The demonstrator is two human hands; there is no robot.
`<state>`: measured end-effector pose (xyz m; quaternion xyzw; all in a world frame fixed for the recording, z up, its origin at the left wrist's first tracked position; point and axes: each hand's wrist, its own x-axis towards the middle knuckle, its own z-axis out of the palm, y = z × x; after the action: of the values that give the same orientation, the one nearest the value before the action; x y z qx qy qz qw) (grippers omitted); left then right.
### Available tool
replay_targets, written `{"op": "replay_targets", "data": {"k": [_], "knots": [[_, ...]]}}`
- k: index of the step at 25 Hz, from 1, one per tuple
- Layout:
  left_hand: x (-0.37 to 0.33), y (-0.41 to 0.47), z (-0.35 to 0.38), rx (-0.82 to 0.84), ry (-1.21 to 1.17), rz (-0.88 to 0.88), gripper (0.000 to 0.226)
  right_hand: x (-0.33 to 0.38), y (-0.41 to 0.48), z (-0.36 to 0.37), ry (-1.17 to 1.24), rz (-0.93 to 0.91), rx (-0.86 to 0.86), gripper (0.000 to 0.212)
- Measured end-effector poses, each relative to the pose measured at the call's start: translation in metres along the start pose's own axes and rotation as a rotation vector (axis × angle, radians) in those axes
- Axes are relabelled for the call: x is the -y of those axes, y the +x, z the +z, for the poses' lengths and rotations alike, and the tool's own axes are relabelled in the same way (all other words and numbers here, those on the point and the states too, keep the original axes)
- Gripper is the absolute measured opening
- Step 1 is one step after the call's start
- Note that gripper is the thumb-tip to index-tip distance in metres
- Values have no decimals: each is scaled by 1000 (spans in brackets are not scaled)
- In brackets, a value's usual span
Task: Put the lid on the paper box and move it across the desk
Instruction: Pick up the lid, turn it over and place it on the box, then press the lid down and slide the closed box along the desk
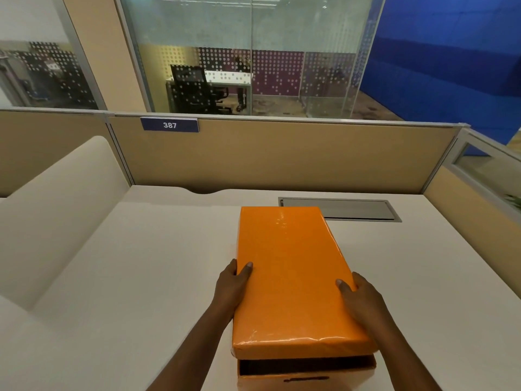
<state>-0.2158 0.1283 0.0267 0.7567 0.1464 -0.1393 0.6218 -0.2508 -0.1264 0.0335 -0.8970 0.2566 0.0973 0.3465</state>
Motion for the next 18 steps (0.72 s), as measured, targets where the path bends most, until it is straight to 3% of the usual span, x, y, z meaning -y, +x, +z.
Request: {"op": "replay_targets", "data": {"k": [10,18], "knots": [[13,9,-1,56,-23,-80,59,-8,2,4,25,-10,44,62],[8,11,-5,227,28,-200,87,-4,2,-7,-37,18,98,63]]}}
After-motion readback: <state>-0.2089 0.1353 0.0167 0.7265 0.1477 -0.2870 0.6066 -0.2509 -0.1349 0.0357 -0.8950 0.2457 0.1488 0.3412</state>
